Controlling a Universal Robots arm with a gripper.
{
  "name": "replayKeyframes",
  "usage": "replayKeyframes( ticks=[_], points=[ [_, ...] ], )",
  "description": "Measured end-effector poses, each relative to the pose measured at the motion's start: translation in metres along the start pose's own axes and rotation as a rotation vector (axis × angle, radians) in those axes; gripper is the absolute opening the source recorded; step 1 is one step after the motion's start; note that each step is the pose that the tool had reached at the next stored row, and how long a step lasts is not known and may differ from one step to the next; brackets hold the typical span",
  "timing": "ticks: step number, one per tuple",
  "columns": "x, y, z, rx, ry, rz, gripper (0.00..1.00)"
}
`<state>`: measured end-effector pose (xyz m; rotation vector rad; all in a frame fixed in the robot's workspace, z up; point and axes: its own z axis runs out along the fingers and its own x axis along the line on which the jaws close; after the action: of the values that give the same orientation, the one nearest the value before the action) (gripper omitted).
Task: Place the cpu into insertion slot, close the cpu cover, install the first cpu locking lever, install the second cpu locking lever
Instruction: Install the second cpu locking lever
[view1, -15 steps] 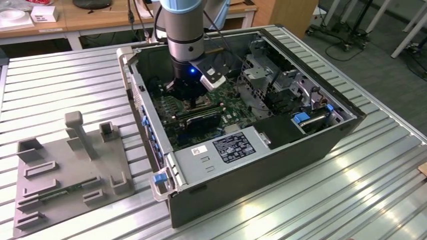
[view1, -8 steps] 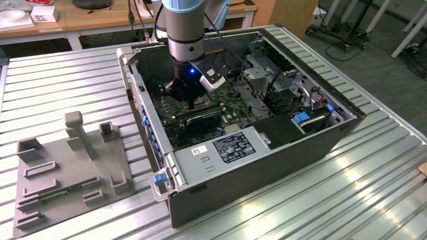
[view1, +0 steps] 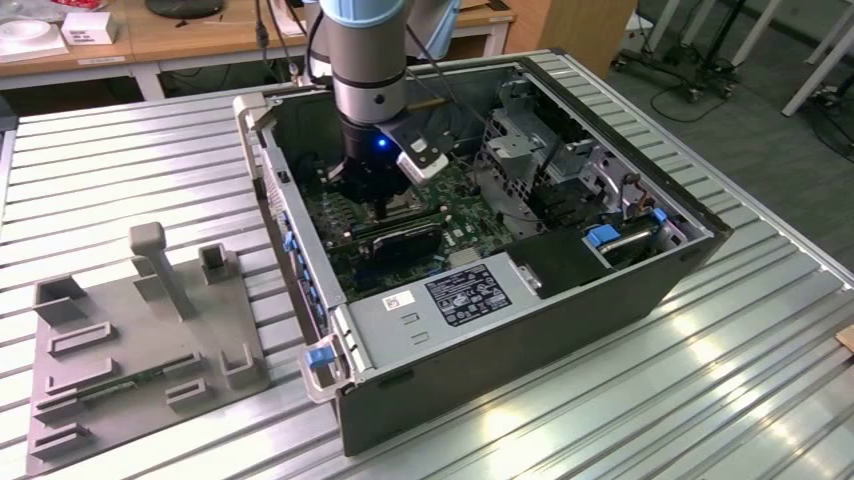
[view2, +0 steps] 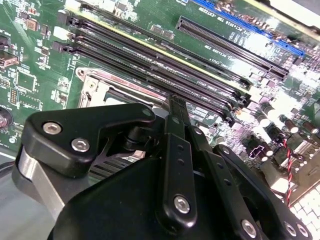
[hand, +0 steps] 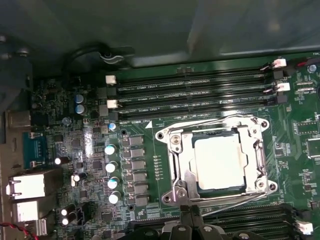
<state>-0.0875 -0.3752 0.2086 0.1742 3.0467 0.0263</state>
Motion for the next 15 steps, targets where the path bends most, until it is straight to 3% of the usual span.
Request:
replayKeyframes(
  ticks=[15],
  points=[
    [0.0039, -0.0005, 0.0014, -0.0002, -0.0011, 0.000, 0.11]
  ],
)
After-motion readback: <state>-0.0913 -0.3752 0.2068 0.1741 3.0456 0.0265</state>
